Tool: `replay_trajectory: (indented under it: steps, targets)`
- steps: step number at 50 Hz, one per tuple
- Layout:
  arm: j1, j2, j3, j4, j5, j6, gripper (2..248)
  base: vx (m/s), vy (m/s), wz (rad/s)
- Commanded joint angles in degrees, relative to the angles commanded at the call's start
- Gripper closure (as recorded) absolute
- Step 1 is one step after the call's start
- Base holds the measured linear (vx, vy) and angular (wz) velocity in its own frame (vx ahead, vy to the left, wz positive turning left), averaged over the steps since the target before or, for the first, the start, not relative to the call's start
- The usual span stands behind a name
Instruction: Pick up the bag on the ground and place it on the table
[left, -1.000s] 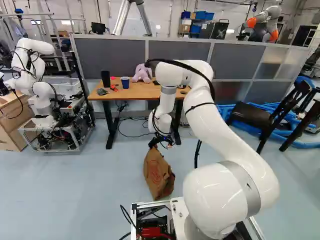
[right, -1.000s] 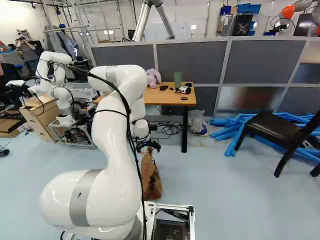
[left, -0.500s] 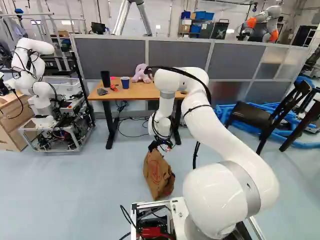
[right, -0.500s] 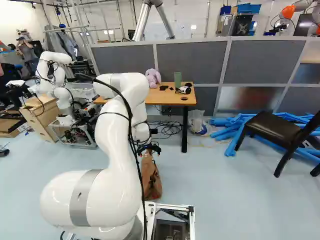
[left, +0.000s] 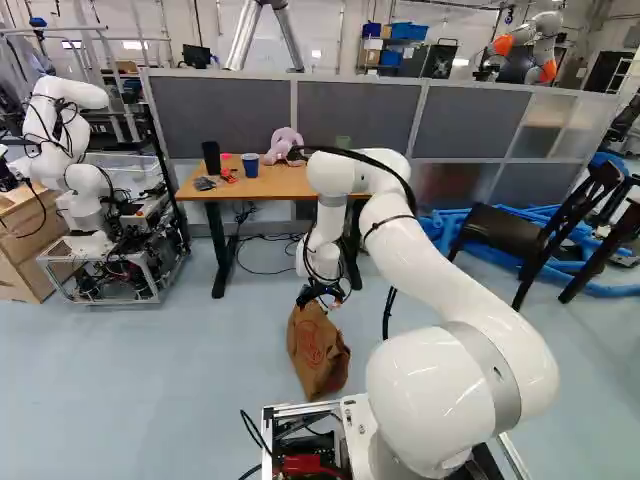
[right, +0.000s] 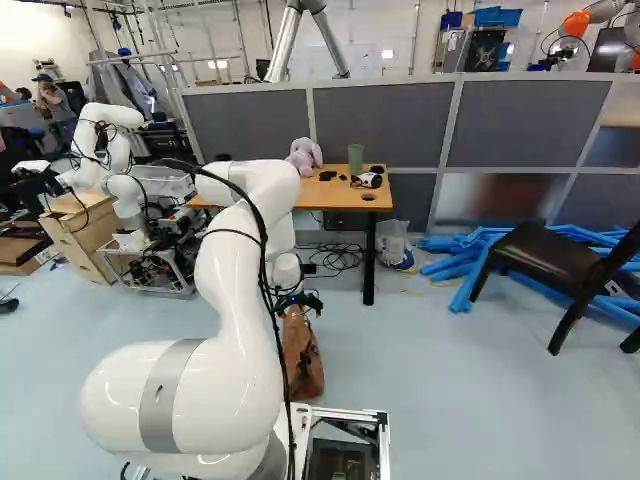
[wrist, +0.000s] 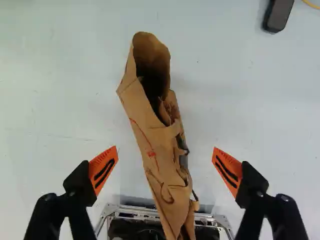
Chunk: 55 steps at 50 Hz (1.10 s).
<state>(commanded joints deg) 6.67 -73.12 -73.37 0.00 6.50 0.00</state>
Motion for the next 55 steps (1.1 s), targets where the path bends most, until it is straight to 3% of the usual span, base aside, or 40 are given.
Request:
replay_trajectory:
  steps: [55]
  targets:
    - [0.00, -11.94, -10.61, 0.00, 0.00, 0.00, 3, 0.000, 0.000, 0.000]
